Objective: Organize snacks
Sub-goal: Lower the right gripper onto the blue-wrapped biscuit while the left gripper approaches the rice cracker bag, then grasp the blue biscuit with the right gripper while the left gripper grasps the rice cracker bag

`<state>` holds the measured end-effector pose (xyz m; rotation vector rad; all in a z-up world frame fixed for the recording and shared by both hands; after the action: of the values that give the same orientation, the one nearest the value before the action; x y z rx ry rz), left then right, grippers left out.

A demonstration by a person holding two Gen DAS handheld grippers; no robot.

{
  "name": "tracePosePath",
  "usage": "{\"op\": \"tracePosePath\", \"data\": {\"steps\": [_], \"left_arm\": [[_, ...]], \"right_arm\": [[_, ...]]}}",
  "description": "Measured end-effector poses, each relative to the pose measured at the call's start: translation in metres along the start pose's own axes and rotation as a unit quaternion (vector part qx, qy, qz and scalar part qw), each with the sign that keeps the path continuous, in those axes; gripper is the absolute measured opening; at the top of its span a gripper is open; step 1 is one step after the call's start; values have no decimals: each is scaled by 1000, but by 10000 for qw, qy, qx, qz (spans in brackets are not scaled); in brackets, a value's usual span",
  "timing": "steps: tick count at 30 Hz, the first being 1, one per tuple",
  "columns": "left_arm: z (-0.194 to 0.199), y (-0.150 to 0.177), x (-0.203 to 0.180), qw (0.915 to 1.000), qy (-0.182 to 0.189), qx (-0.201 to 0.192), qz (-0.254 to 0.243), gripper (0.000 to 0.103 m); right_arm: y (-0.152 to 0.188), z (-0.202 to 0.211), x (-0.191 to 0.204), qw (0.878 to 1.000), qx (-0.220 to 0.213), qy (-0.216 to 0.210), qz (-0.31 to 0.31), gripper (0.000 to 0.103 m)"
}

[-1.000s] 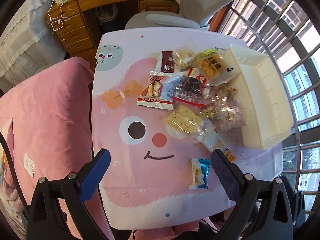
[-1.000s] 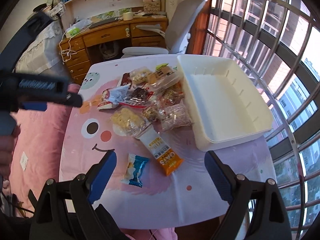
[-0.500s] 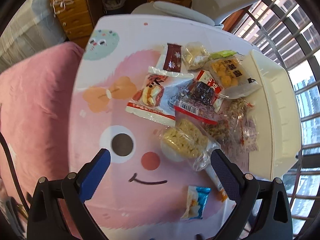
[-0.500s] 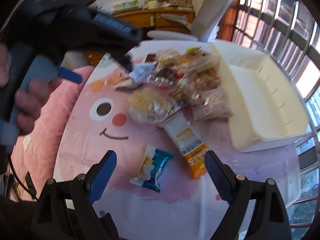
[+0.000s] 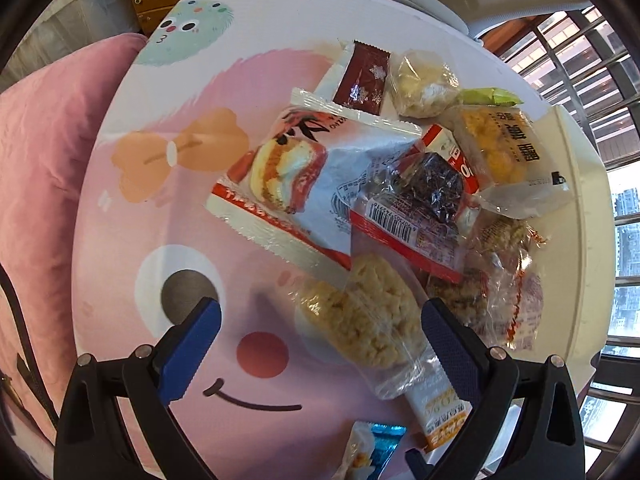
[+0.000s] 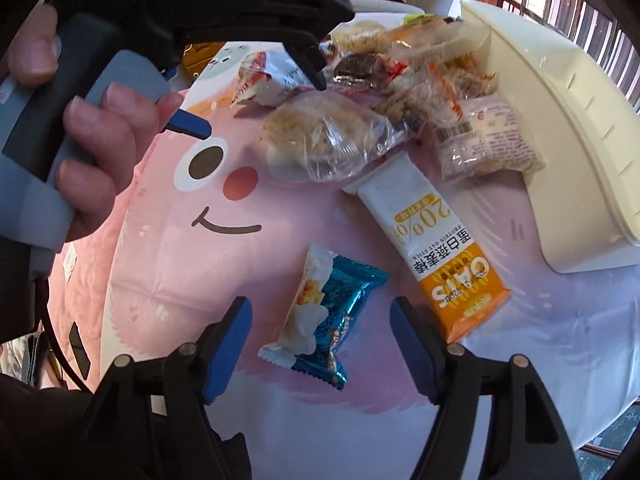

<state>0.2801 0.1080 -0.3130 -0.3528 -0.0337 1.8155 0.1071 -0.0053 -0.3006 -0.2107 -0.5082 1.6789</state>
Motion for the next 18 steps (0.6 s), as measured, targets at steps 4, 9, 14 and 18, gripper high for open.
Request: {"op": "tracePosePath", "data": {"steps": [4,9,14,18], "left_arm": [[-8,-1,-6,10000,51,-9,33,98],[-25,-3,-22,9998,69,154,70,92],[-42,-4,-33,9993,45,345,111,82],[-48,-1,-32,9987,82,421,261,70]], "right_arm": [[-3,-7,-3,10000,41,-1,-3,61],[-5,-17,-1,9998,200,-6,24,49],[-6,-21,-2,9996,291,29,0,37],[-8,-23,-6,9994,347,12,8,35]]}}
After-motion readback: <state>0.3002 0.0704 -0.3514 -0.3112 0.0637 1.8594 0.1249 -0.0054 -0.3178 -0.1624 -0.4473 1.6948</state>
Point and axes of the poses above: each gripper's, at about its wrist camera, not at the fingertips, and z roughly against the way its jaws point, x to its left, y to its underside, the point moved 6 cm from there along -z, roughly the way its jaws point, and after that the axes turned 6 degrees about -x, right-handed, at the moved point
